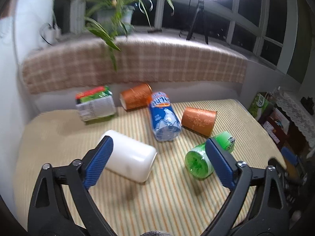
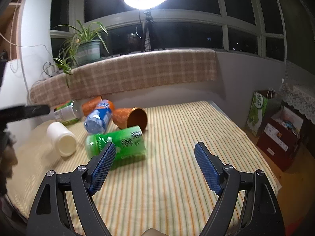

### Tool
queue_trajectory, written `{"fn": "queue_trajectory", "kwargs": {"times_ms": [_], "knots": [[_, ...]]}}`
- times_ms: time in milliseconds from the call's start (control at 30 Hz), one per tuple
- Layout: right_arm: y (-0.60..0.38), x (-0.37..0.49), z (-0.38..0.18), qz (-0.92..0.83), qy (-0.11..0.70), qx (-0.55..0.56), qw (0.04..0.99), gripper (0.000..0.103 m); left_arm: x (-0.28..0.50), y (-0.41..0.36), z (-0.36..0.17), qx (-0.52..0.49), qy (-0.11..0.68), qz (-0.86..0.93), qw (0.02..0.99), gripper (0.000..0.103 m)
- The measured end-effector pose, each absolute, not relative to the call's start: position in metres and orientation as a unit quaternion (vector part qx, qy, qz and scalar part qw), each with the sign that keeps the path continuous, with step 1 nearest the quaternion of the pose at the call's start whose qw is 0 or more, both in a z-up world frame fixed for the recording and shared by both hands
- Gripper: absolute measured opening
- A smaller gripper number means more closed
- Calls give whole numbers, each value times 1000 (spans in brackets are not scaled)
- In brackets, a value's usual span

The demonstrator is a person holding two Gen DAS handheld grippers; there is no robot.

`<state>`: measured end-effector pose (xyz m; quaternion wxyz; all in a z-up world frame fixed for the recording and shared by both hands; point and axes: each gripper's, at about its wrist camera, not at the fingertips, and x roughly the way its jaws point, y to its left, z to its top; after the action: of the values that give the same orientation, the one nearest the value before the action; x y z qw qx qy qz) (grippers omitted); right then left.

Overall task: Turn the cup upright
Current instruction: 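Move the left gripper down toward the lying blue Arctic Ocean bottle, then close the left gripper around the middle of the blue bottle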

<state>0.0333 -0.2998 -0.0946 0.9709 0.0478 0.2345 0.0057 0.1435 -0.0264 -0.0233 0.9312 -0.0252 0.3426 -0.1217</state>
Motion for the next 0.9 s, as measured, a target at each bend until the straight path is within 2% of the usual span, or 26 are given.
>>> {"fn": "queue_trajectory", "kwargs": {"times_ms": [67, 167, 333, 400, 900], "knots": [[-306, 31, -100, 1, 238, 49, 970, 82, 164, -28, -28, -36, 364, -131, 921, 92], [-315, 27, -109, -6, 247, 55, 967, 82, 196, -36, -38, -42, 397, -142, 906, 83], [-328, 22, -127, -5, 270, 79, 960, 82, 242, -46, -58, -77, 454, -153, 874, 82], [-333, 20, -134, -2, 282, 88, 956, 82, 259, -49, -64, -85, 470, -150, 866, 77], [-366, 20, -159, -20, 307, 140, 941, 82, 325, -76, -106, -59, 543, -109, 831, 77]]}}
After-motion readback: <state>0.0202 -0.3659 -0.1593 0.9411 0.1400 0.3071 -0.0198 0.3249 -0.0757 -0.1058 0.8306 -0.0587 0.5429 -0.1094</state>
